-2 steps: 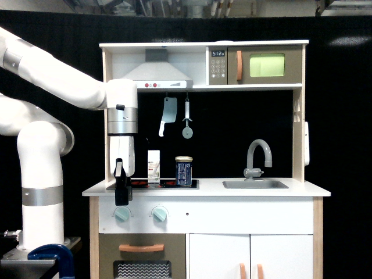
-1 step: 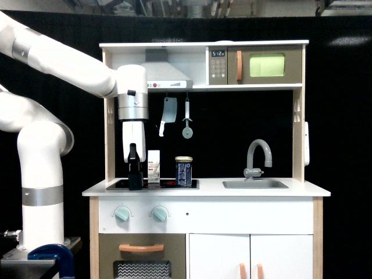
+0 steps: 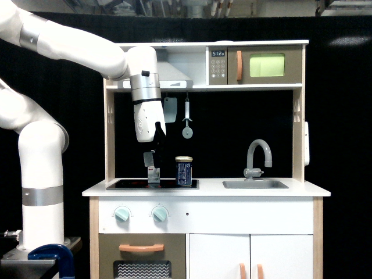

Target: Put the canned spam into the sink

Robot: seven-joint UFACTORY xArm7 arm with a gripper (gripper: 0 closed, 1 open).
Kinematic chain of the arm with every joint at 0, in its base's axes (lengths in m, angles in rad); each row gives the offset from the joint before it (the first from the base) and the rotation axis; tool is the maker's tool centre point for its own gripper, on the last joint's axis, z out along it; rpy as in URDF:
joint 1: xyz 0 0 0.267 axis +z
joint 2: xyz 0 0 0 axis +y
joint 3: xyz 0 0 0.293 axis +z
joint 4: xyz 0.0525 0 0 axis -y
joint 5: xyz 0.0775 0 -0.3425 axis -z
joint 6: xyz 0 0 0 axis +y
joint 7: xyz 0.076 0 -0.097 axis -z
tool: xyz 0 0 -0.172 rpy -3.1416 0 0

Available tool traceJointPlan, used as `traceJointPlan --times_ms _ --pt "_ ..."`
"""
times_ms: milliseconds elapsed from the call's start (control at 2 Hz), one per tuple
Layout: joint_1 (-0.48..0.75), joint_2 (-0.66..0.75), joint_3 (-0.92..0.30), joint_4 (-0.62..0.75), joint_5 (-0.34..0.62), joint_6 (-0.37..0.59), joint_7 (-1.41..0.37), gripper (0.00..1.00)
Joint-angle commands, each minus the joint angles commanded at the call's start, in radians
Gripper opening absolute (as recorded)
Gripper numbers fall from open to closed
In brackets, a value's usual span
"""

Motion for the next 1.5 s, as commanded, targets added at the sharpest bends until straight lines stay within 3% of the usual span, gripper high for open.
traceJointPlan --times_ms 500,1000,1500 --pt "0.362 0.340 -0.404 0.266 0.180 0.028 -0.938 1.00" --pt "0.421 0.381 -0.384 0.289 0.250 0.047 -1.008 1.00" --pt "0.424 0.347 -0.344 0.235 0.278 0.020 -0.961 1.00"
